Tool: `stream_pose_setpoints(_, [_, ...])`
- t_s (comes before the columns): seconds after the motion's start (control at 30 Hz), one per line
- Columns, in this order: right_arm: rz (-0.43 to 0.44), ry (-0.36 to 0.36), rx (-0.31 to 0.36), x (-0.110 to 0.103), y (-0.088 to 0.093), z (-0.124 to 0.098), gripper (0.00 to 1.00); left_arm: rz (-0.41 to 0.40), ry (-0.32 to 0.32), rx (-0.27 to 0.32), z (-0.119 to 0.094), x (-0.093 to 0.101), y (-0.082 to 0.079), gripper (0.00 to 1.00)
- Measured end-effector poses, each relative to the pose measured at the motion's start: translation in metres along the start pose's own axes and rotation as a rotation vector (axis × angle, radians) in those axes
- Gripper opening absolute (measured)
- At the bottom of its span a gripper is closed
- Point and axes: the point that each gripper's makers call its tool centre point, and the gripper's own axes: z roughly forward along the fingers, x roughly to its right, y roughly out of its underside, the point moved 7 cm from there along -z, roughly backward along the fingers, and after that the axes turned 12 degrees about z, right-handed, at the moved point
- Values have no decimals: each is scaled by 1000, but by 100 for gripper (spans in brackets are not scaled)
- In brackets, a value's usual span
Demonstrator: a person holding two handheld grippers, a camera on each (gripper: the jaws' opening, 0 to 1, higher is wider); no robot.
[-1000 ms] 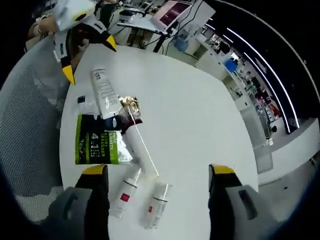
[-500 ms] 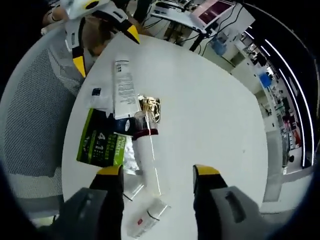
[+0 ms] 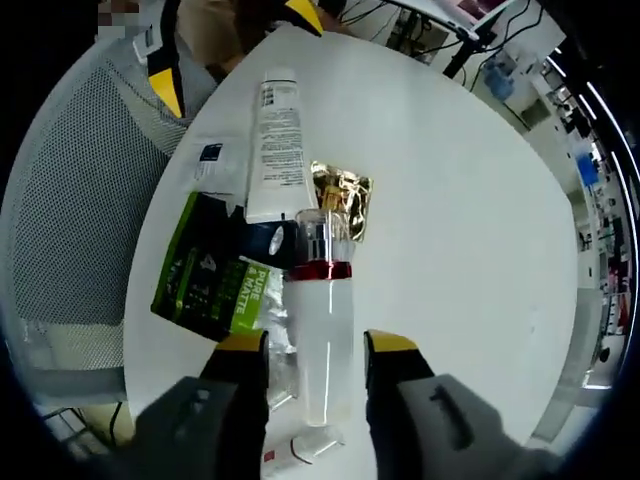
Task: Arrange the skincare products in the storage area until every visible bottle or jar stands upright without overlapping.
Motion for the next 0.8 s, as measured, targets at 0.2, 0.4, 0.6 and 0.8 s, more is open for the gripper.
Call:
stream_pose_setpoints(0.2, [7, -37, -23, 5, -4, 9, 32, -19, 46, 39, 4, -5, -2, 82])
stream_pose_setpoints(0.4, [1, -64, -40, 4, -3, 15, 31, -101, 115, 217, 4, -11, -32, 83])
stream_pose_setpoints(0.6, [6, -78, -42, 5, -4, 18, 29, -42, 124, 407, 12, -24, -58, 81])
stream_pose_setpoints(0.8, [-2, -87, -50, 7, -4, 21, 27, -96, 174, 515, 29, -29, -65, 83])
